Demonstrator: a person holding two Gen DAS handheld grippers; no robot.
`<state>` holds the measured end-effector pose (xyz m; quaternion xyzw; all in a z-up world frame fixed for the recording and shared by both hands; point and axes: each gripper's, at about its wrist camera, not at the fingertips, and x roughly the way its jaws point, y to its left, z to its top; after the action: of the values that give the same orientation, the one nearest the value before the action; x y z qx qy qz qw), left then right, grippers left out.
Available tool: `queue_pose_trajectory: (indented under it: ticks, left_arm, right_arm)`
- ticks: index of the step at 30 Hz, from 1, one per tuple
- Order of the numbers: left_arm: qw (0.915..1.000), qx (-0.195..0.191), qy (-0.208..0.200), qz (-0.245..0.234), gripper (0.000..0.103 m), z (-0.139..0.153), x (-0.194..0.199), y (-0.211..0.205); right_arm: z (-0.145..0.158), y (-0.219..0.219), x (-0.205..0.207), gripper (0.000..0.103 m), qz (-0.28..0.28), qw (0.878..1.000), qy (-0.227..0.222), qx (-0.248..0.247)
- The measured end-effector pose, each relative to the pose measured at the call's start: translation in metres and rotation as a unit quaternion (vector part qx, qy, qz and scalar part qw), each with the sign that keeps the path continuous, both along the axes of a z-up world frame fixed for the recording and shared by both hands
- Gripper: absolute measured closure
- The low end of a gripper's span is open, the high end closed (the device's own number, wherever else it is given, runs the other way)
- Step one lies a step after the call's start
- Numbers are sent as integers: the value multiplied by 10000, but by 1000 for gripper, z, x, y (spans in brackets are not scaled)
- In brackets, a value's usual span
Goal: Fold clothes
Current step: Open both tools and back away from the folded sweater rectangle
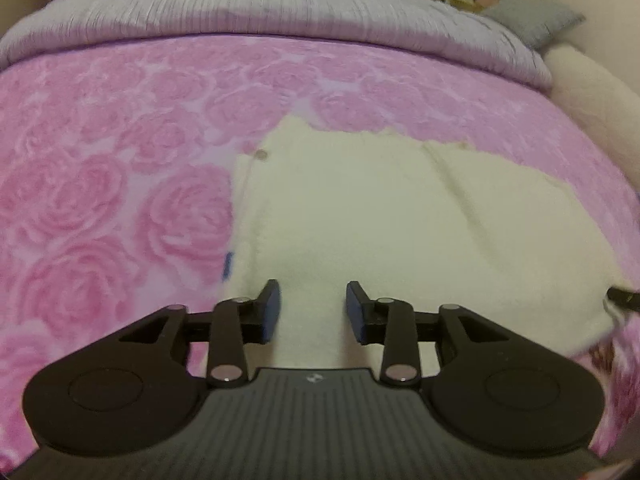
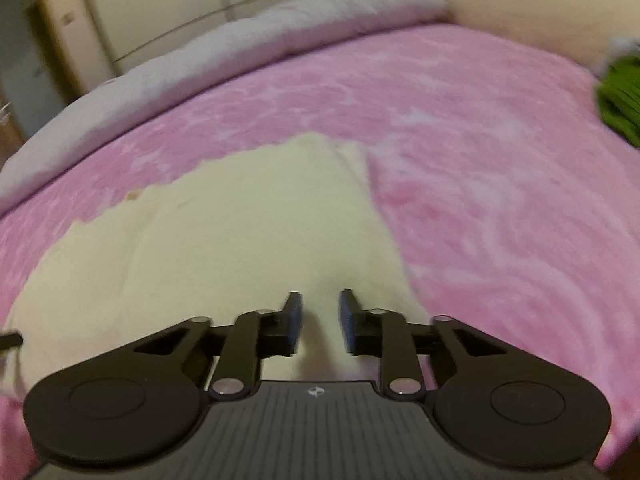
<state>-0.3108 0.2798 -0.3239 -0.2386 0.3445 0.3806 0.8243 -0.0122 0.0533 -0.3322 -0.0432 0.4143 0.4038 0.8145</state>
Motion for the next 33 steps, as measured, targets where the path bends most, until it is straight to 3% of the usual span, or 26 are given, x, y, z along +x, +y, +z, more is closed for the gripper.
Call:
queue_pose_trajectory:
  ticks: [1, 2, 8, 13, 23, 33]
  left_arm:
    - [10000, 8, 46, -41, 58, 2, 0, -8]
    - [9999, 17, 91, -83, 57, 4, 0, -17]
    - [9991, 87, 324, -276, 55, 16, -3, -66]
    - [9982, 405, 382, -237, 45, 39, -24, -98]
    - [9946, 953, 268, -308, 42, 89, -62, -155]
    - [9938, 1050, 190, -298, 41, 101, -84, -191]
  right_arm:
    - [5, -5, -6, 48, -91, 9999, 51, 41]
    - [9, -9, -12, 44, -147, 9998, 89, 56]
    - [19, -15, -50, 38, 93, 9993, 56, -368]
    - [39, -37, -76, 29, 96, 9994, -22, -324]
    - [74, -77, -114, 26, 117, 9998, -175, -56]
    - [92, -96, -141, 23, 328, 9988, -336, 104]
